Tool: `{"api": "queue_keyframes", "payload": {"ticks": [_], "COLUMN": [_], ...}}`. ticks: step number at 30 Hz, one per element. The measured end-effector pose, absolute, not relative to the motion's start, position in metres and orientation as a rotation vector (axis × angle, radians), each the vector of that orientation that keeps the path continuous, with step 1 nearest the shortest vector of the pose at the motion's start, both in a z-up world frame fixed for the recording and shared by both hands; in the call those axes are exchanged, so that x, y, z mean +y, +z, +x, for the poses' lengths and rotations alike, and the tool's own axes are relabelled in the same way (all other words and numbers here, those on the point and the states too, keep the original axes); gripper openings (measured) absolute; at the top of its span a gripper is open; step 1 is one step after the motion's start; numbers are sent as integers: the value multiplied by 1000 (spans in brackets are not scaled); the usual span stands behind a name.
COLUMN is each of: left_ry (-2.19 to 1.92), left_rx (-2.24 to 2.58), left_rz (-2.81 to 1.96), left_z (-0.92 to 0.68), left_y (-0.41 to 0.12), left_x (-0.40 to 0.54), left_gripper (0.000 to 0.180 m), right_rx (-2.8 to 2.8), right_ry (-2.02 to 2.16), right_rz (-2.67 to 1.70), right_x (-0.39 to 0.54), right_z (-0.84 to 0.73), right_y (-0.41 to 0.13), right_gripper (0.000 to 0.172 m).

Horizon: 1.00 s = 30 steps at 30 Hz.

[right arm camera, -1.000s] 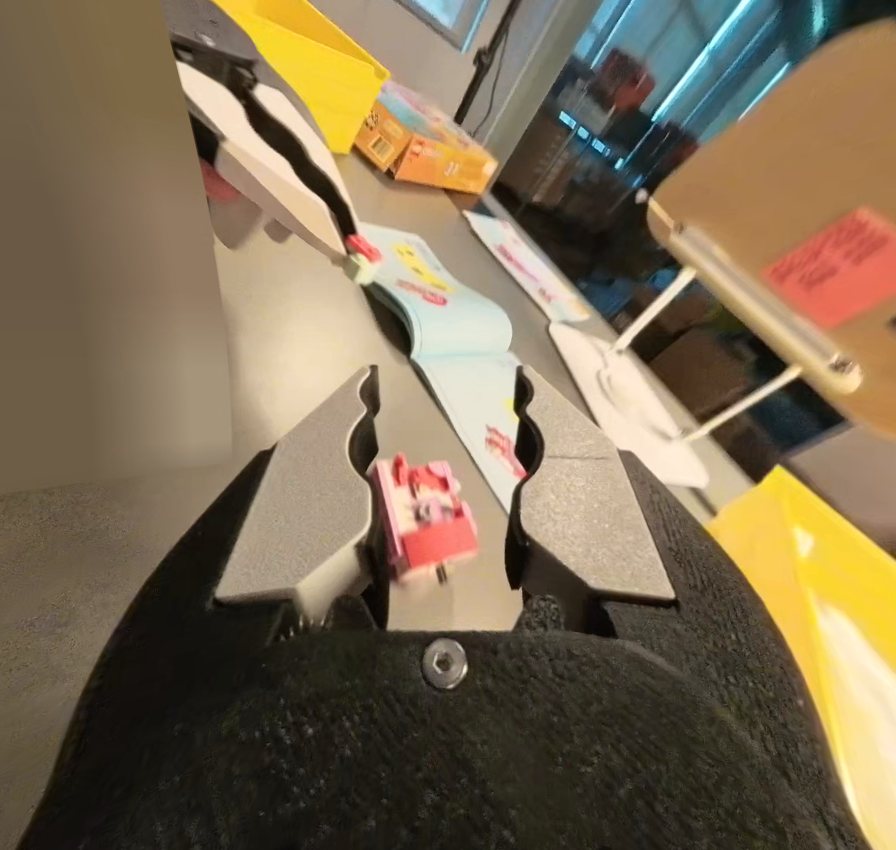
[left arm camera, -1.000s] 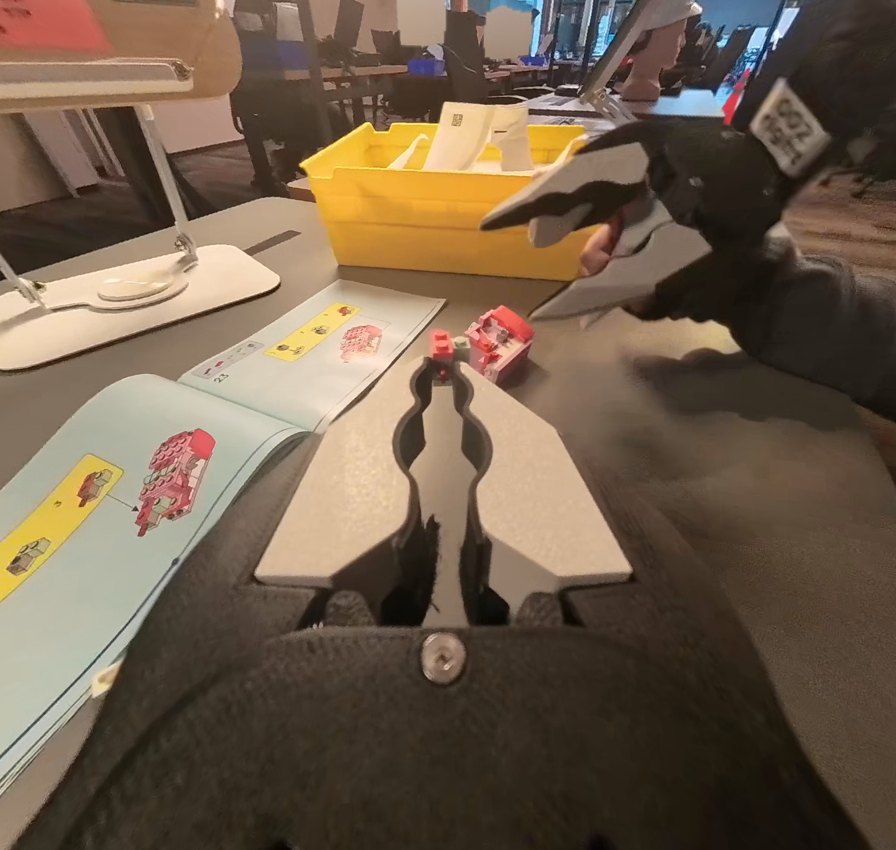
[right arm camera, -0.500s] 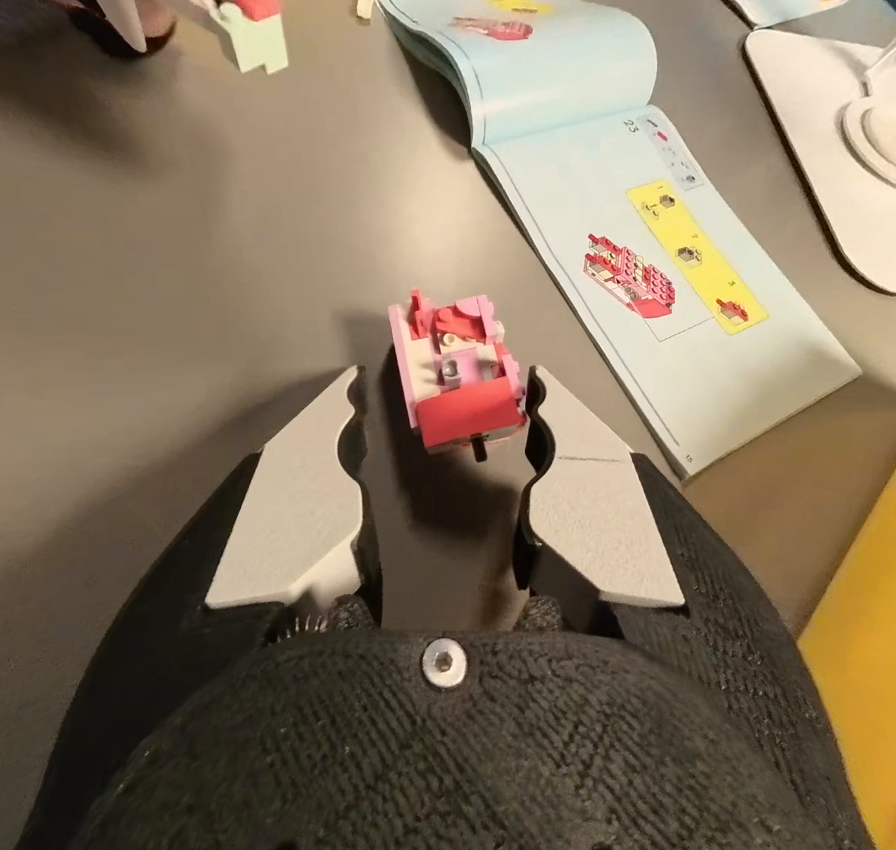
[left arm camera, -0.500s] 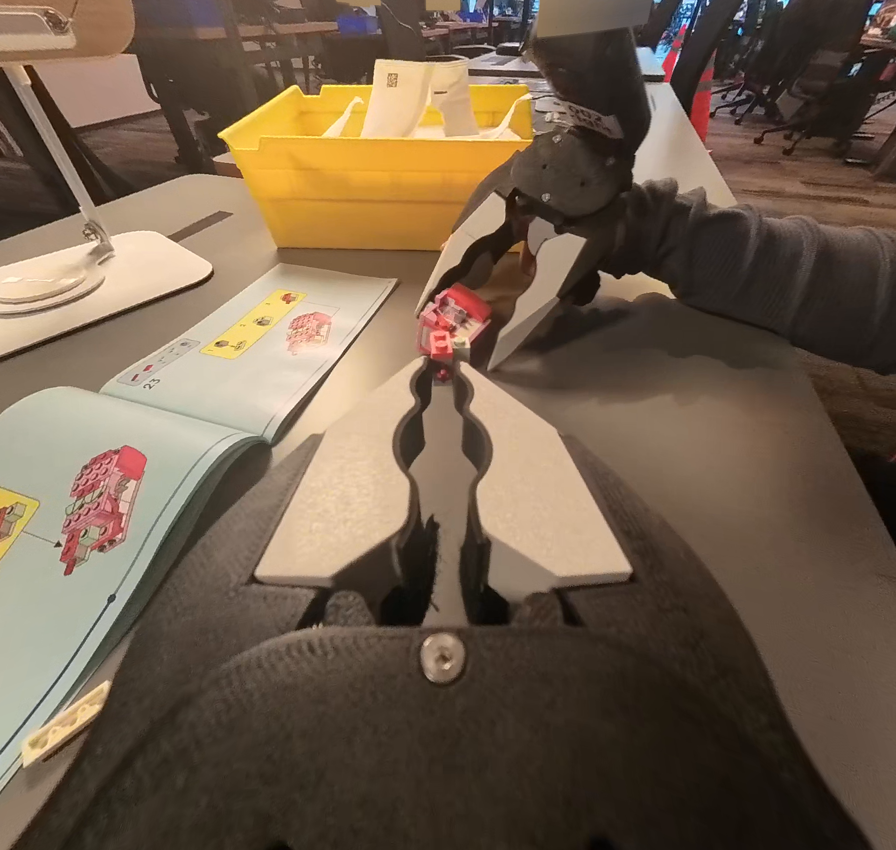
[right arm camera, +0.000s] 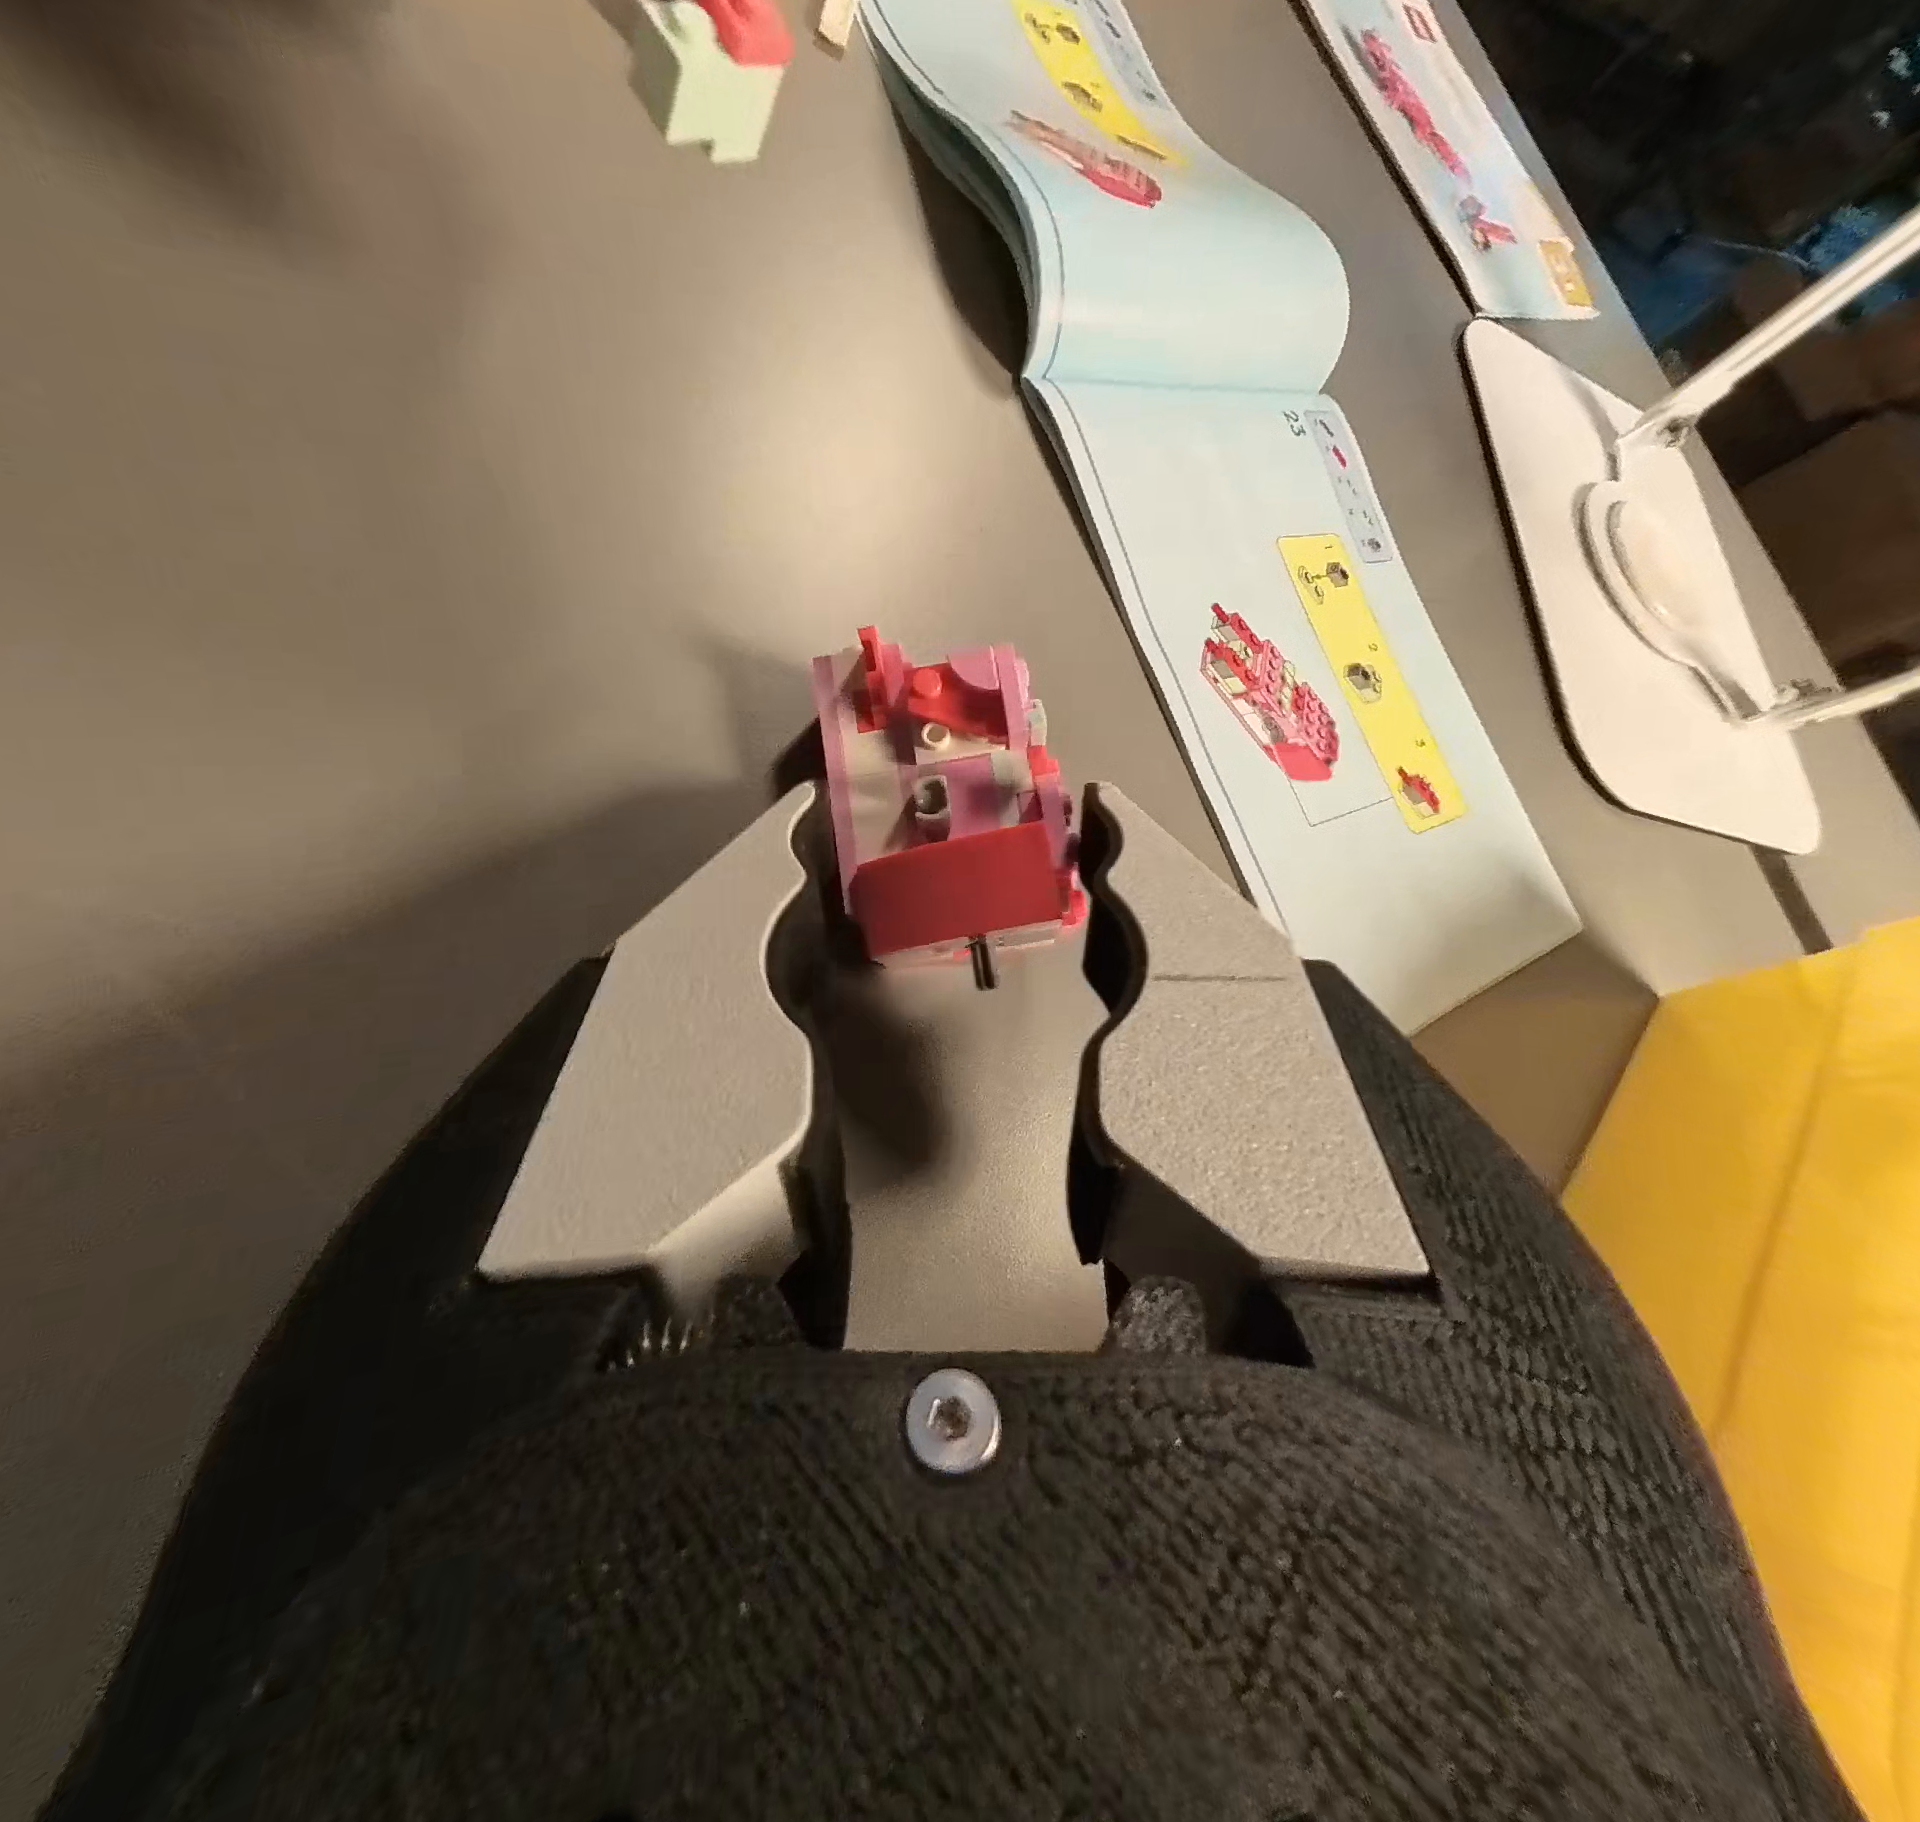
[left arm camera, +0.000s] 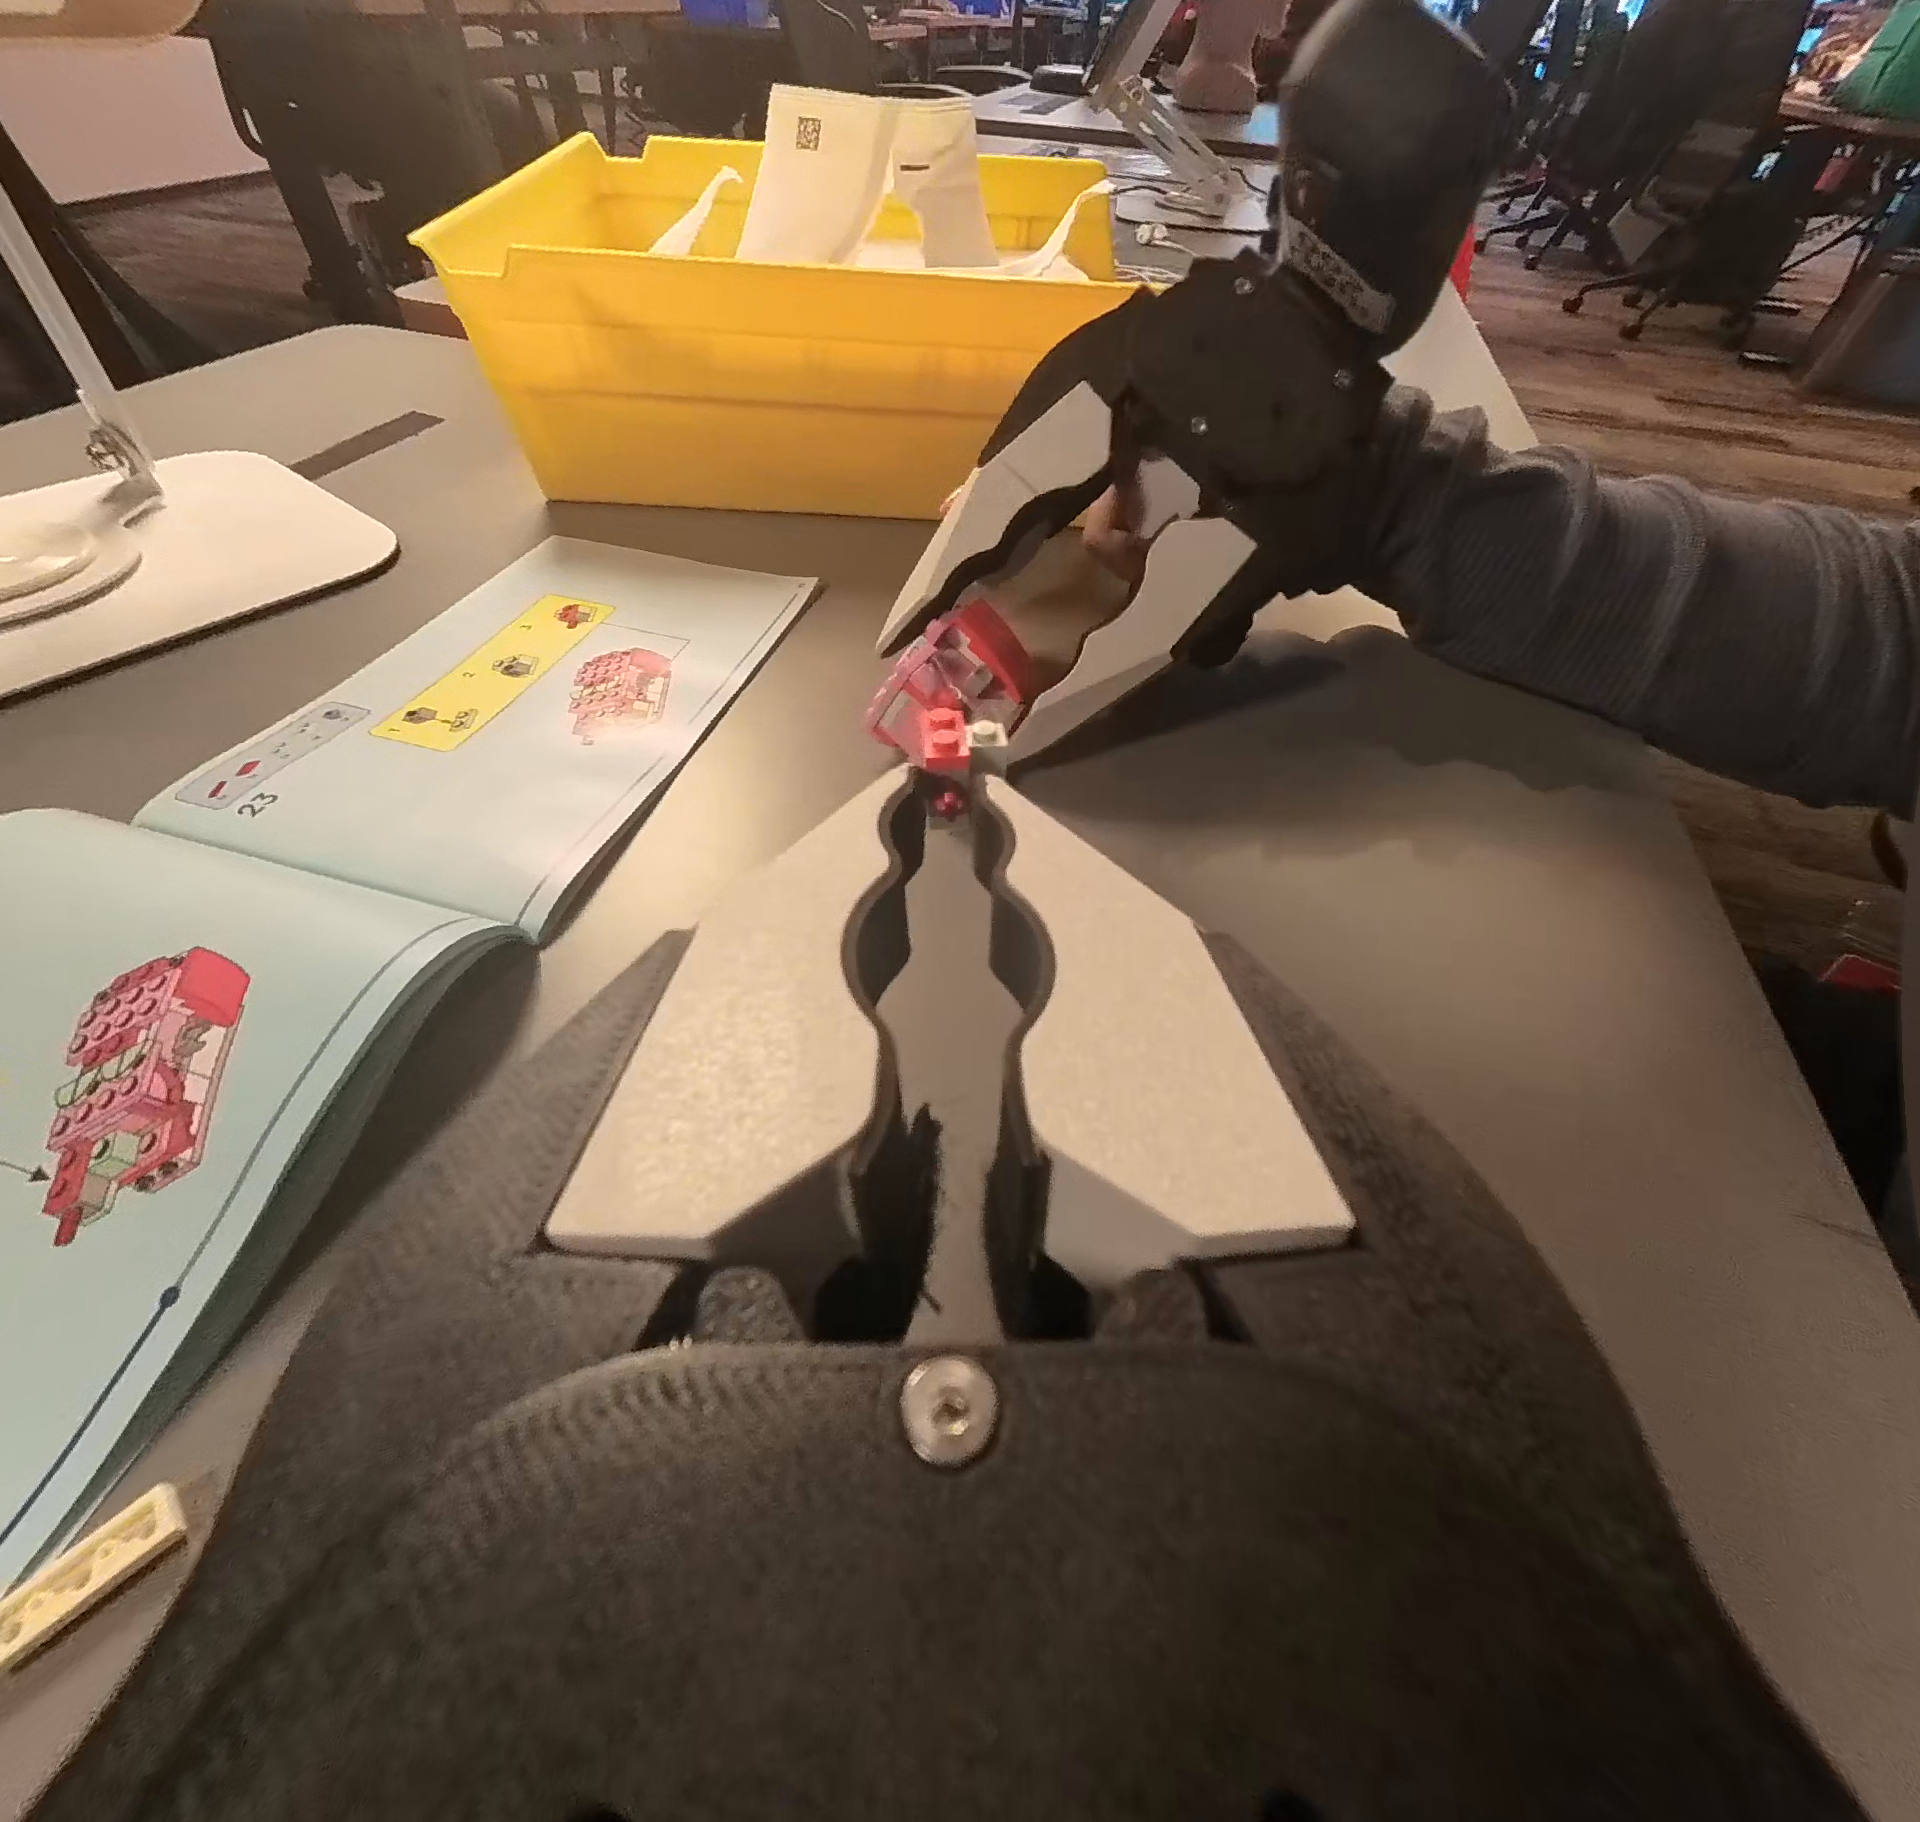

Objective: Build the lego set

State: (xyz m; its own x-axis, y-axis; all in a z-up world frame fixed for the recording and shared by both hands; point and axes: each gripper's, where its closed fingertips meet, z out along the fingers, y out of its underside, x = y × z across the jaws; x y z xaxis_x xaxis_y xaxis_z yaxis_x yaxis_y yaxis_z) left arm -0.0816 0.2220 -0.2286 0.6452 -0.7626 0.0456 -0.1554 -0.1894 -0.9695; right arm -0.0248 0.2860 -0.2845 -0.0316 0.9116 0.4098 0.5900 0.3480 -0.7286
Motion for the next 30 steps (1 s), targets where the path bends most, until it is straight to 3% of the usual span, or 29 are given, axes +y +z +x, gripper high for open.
{"api": "queue_keyframes", "payload": {"ticks": [12,30], "left_ry": [-943,-1232], "left_rx": [575,585], "left_rz": [-1842,-1847], "left_z": [-94,-86], "left_y": [-235,-232], "left_x": [225,210], "left_gripper": [6,7], "right_rx": [-1727,-1649], "right_ry": [264,254], "right_rz": [-803,-671], "right_x": [239,220], "right_z": [-64,-72], "right_y": [-255,-232], "right_gripper": [45,45]}}
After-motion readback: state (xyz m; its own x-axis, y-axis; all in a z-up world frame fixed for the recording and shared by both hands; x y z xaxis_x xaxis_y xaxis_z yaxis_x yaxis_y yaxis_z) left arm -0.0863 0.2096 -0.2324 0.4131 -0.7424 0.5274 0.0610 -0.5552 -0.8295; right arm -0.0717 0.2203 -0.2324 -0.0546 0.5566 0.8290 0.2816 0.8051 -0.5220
